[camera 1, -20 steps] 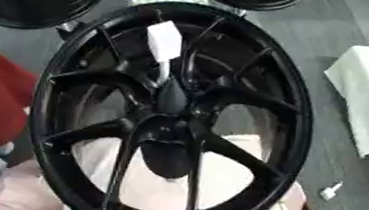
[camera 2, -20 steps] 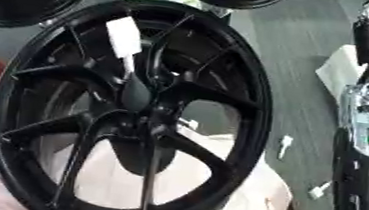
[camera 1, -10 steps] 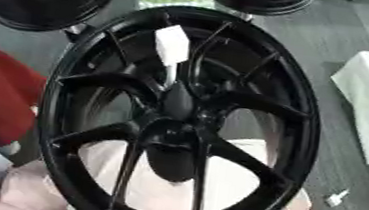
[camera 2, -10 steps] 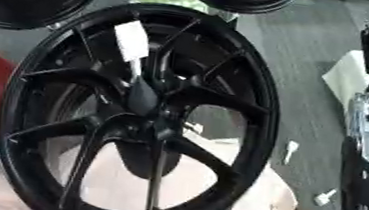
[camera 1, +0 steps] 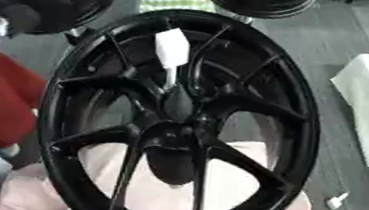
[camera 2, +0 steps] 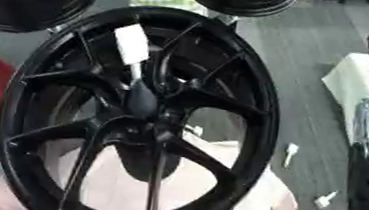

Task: Pull the pin out of the wheel hub.

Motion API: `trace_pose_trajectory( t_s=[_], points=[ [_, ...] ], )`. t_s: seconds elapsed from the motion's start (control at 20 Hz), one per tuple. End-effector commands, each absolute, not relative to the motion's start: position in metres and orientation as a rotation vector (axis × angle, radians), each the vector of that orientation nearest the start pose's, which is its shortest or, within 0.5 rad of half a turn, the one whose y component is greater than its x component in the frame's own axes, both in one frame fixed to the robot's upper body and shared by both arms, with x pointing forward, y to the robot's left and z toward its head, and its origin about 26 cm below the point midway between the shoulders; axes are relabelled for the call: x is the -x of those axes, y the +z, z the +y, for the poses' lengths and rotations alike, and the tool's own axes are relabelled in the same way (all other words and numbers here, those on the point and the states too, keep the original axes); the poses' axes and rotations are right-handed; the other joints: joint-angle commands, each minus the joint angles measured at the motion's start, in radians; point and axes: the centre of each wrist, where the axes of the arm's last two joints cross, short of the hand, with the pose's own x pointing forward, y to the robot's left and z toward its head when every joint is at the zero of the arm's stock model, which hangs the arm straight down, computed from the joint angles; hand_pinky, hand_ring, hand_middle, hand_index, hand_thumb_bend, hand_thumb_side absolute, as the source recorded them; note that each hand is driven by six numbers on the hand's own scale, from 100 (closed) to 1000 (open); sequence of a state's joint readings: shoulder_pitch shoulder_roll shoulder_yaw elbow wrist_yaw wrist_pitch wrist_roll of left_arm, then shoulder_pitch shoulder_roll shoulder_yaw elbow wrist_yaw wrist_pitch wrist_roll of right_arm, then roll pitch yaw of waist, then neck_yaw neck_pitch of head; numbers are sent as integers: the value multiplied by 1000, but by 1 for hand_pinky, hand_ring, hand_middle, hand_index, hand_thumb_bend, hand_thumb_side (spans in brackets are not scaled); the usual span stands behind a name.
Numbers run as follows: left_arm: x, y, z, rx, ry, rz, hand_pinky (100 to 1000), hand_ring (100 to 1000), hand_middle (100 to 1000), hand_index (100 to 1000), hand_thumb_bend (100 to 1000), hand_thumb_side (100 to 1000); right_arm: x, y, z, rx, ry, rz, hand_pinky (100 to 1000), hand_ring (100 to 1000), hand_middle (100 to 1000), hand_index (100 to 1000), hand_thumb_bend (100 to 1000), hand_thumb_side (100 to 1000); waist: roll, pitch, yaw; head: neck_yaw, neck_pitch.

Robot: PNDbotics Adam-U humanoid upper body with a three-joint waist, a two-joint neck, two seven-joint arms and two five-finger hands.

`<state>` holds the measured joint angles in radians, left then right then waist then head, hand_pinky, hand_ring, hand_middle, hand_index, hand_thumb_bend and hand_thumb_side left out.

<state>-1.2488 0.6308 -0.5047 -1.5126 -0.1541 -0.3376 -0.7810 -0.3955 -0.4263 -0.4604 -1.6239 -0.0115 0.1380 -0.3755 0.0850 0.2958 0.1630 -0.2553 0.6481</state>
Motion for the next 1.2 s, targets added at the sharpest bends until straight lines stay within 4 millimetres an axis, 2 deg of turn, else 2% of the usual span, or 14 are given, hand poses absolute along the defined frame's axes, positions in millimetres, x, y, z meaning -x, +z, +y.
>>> trace_pose_trajectory(
  t_s=[0.05, 0.25, 0.35, 0.5, 0.65, 0.75, 0.85, 0.9, 0.95, 1.2],
  points=[
    [-389, 391, 140, 327, 2537, 1840, 724, 705, 624, 774, 100, 566, -328, 210, -414, 824, -434, -1974, 873, 859, 587, 772, 100, 569, 6, -13, -4, 8, -16],
    [-402, 390, 130, 283, 2548, 1900, 721, 703, 621, 780, 100, 561, -330, 210, -411, 813, -416, -1976, 873, 860, 587, 772, 100, 567, 6, -13, -9, 19, -14],
    [-407, 387, 125, 268, 2576, 1925, 719, 705, 624, 789, 100, 594, -330, 210, -410, 807, -408, -1978, 873, 860, 587, 772, 100, 568, 8, -13, -12, 26, -12],
    [-410, 382, 113, 251, 2597, 1912, 729, 724, 651, 806, 100, 586, -332, 211, -407, 796, -398, -1982, 874, 860, 587, 773, 100, 569, 10, -13, -18, 37, -12],
    [-411, 377, 104, 230, 2578, 1868, 763, 769, 713, 832, 133, 506, -334, 213, -403, 776, -386, -1993, 874, 860, 587, 773, 100, 570, 12, -10, -28, 55, -16],
    [-412, 377, 103, 228, 2556, 1841, 792, 794, 736, 839, 195, 395, -335, 214, -400, 768, -378, -2000, 874, 860, 587, 773, 100, 542, 14, -6, -33, 59, -18],
    [-412, 380, 106, 230, 2525, 1829, 806, 813, 750, 846, 273, 253, -336, 215, -398, 761, -365, -2004, 874, 861, 587, 773, 100, 568, 16, -1, -37, 62, -19],
    [-412, 383, 108, 228, 2506, 1828, 810, 817, 753, 848, 295, 219, -336, 216, -397, 758, -355, -2006, 874, 861, 587, 773, 100, 567, 17, 2, -38, 62, -20],
    [-412, 385, 111, 226, 2488, 1827, 815, 822, 756, 850, 319, 194, -336, 216, -396, 755, -345, -2007, 874, 861, 587, 773, 100, 566, 18, 5, -40, 63, -21],
    [-407, 404, 125, 228, 2382, 1831, 823, 827, 755, 850, 399, 186, -336, 218, -395, 759, -318, -2014, 875, 861, 586, 773, 100, 563, 26, 21, -50, 66, -32]
  ],
)
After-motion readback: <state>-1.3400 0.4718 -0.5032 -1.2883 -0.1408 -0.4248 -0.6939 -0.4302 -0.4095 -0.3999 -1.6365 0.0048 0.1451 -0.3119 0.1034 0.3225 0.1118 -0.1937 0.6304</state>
